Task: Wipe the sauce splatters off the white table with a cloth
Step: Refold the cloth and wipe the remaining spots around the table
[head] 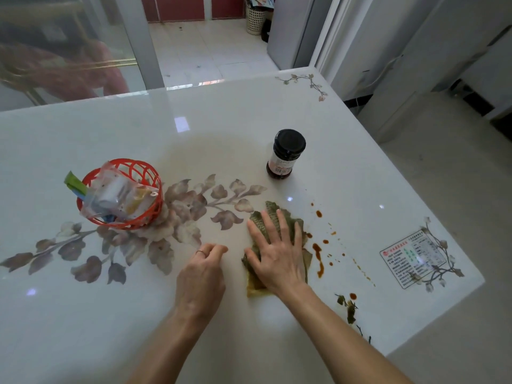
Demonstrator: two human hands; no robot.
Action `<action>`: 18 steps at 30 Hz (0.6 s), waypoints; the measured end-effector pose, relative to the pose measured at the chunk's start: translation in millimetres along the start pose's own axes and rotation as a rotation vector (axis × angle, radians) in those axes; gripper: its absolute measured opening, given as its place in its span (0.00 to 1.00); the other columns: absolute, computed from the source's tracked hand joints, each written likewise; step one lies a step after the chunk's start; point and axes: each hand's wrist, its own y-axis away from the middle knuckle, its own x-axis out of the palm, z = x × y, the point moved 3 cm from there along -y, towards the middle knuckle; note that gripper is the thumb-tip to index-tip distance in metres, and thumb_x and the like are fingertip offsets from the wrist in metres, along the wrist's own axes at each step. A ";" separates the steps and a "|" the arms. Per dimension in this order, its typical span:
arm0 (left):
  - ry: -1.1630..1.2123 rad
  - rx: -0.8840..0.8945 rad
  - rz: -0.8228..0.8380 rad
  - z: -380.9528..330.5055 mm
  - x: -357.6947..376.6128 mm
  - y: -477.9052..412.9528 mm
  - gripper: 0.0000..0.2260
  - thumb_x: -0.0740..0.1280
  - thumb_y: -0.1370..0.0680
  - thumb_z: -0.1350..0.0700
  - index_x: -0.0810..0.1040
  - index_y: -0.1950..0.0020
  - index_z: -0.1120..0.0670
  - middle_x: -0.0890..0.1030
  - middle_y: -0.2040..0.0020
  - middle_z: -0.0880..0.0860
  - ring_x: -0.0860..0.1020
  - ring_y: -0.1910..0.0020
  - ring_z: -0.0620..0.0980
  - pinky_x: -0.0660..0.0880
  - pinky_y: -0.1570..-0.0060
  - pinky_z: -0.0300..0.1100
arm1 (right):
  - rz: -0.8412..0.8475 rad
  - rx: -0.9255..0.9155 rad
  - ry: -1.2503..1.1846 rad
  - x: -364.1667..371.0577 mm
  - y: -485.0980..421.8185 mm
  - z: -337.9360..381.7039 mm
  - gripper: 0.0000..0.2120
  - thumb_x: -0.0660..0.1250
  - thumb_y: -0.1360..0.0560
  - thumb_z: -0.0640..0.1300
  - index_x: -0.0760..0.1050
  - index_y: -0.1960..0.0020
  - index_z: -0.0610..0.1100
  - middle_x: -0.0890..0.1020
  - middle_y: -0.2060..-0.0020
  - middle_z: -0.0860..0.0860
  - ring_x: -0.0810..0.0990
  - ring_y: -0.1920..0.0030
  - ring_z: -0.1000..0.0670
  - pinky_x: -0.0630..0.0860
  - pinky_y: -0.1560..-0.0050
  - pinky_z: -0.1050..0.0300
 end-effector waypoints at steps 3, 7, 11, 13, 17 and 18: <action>-0.004 0.020 -0.005 -4.4 1.6 -7.5 0.17 0.64 0.32 0.71 0.79 0.48 0.56 0.80 0.49 0.53 0.79 0.60 0.57 0.77 0.68 0.47 | 0.030 0.065 -0.043 -0.1 -29.0 -8.8 0.30 0.48 0.22 0.62 0.62 0.22 0.54 0.63 0.22 0.49 0.56 0.22 0.42 0.54 0.25 0.36; -0.018 0.053 -0.016 -10.0 2.8 -13.7 0.18 0.64 0.33 0.72 0.79 0.48 0.56 0.80 0.49 0.54 0.79 0.59 0.57 0.76 0.69 0.46 | -0.063 0.213 -0.084 -3.6 -42.7 -14.1 0.29 0.49 0.21 0.58 0.67 0.24 0.49 0.69 0.25 0.47 0.64 0.24 0.41 0.64 0.28 0.37; -0.028 0.063 -0.027 -13.2 7.6 -20.9 0.18 0.64 0.32 0.71 0.78 0.45 0.57 0.80 0.46 0.54 0.79 0.53 0.56 0.78 0.62 0.48 | -0.116 0.207 -0.070 0.5 -6.9 3.0 0.27 0.51 0.20 0.54 0.69 0.25 0.46 0.72 0.28 0.47 0.68 0.27 0.42 0.68 0.30 0.39; -0.032 0.069 -0.029 -16.4 9.9 -27.8 0.20 0.63 0.31 0.71 0.78 0.43 0.57 0.79 0.44 0.55 0.78 0.49 0.56 0.78 0.56 0.48 | -0.109 0.175 -0.049 1.7 -8.3 -0.8 0.27 0.51 0.21 0.54 0.70 0.26 0.45 0.72 0.28 0.47 0.69 0.27 0.42 0.69 0.31 0.38; -0.049 0.125 -0.040 -22.8 11.3 -47.6 0.22 0.62 0.31 0.72 0.76 0.40 0.59 0.78 0.41 0.57 0.75 0.41 0.57 0.74 0.44 0.48 | -0.068 0.283 -0.068 -2.5 -47.5 -17.6 0.30 0.45 0.21 0.55 0.66 0.24 0.46 0.70 0.26 0.47 0.65 0.25 0.41 0.63 0.27 0.37; -0.049 0.136 -0.040 -23.9 12.3 -52.6 0.21 0.62 0.31 0.72 0.76 0.40 0.60 0.78 0.41 0.58 0.75 0.40 0.57 0.73 0.42 0.48 | -0.046 0.323 -0.085 -3.0 -54.6 -19.2 0.31 0.43 0.22 0.56 0.64 0.23 0.46 0.68 0.25 0.48 0.62 0.24 0.41 0.59 0.26 0.37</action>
